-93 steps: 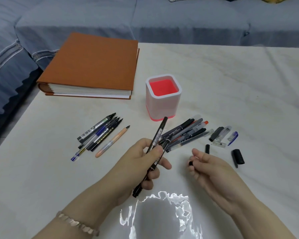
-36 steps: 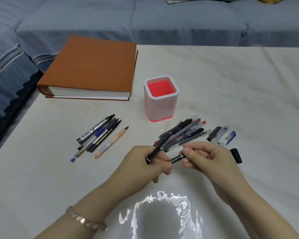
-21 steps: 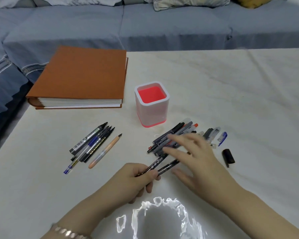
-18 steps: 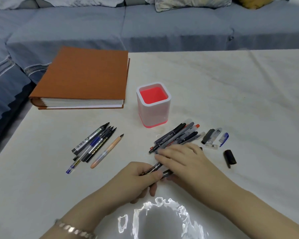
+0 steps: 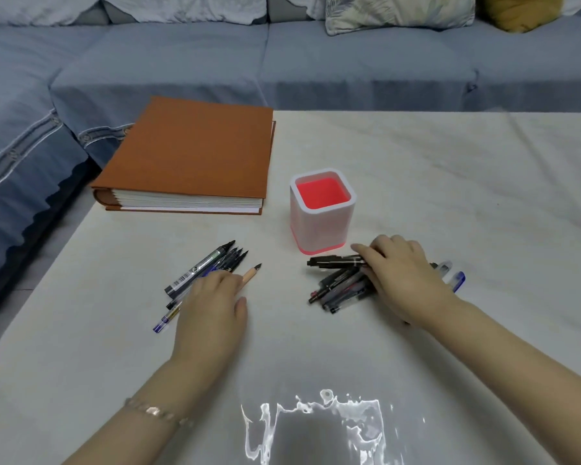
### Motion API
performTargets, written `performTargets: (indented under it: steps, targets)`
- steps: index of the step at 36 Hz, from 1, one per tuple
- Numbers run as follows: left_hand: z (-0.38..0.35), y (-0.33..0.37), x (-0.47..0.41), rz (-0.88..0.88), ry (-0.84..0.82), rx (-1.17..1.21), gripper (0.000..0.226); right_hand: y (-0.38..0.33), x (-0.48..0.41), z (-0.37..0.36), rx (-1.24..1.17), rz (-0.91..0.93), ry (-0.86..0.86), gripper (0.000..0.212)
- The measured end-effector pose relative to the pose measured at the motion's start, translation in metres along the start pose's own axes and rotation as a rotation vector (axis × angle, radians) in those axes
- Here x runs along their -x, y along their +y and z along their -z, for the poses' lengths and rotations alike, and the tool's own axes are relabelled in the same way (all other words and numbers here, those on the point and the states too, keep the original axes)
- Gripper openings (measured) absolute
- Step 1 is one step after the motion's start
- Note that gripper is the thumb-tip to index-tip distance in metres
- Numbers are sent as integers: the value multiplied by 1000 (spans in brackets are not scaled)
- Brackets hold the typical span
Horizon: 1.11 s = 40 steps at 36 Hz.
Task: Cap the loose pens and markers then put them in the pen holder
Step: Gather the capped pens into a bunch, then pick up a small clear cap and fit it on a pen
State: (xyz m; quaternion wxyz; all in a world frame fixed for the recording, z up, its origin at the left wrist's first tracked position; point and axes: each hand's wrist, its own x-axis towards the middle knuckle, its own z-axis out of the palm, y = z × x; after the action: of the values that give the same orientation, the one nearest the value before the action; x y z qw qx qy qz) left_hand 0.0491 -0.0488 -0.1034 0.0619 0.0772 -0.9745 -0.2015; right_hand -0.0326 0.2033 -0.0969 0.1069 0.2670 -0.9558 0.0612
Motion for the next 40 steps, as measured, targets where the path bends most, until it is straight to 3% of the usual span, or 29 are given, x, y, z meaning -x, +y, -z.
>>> performTargets:
  steps: [5,11,19,25,32,40]
  targets:
    - [-5,0,-9,45,-54,-54,24,2,5,-8,5,43,-12,32]
    - [-5,8,-8,51,-97,-12,21,16,48,2,-130,-96,35,46]
    - [2,41,6,-3,-156,244,25,59,92,33,-203,-335,-32,26]
    - [3,59,10,-72,-180,345,18,70,67,29,-154,-355,-47,28]
    - [14,65,17,-41,-226,486,21,76,40,11,-55,-397,-336,40]
    - [16,65,22,61,-259,603,23,75,49,22,-214,-359,-256,25]
